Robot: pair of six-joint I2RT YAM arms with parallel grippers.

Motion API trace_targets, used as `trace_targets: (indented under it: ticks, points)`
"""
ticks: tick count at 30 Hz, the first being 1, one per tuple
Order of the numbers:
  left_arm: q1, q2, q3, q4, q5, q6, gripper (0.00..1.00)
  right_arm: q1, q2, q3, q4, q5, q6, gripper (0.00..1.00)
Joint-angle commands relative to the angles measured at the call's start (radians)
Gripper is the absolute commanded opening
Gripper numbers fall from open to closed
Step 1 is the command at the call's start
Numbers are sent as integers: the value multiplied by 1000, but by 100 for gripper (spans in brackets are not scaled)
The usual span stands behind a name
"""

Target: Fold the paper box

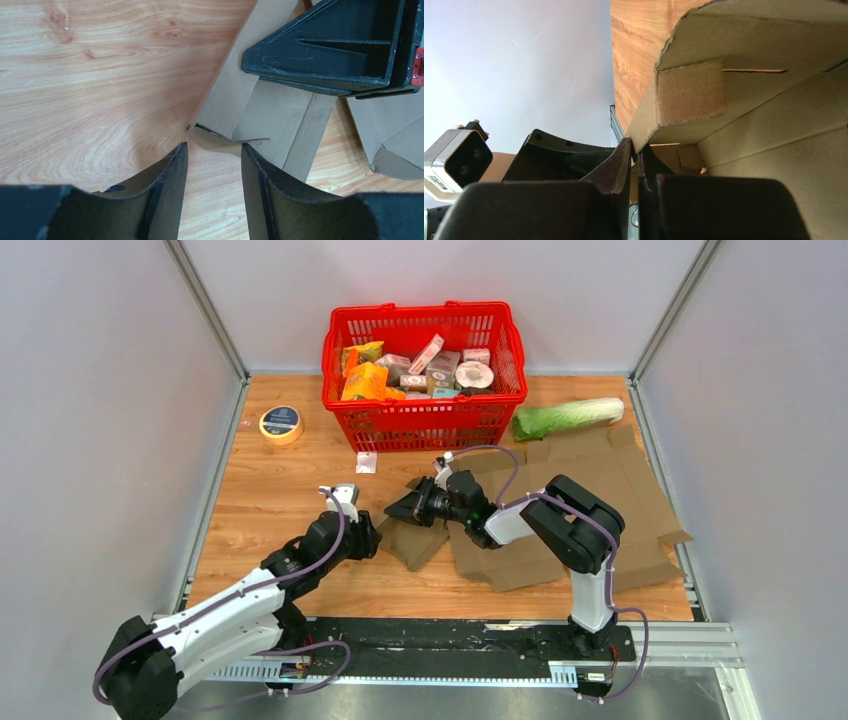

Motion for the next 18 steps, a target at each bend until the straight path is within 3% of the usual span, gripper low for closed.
trace_targets:
  ticks: [1, 5, 18]
  points:
    - [-22, 34, -11, 147, -102, 8, 52, 6, 1, -9, -128, 31, -34, 7]
    - [-76, 25, -36, 241, -266, 8, 50, 9, 2, -15, -141, 40, -6, 6]
    - [-165, 235, 64, 205, -561, -80, 38, 32, 38, -18, -117, 48, 55, 4]
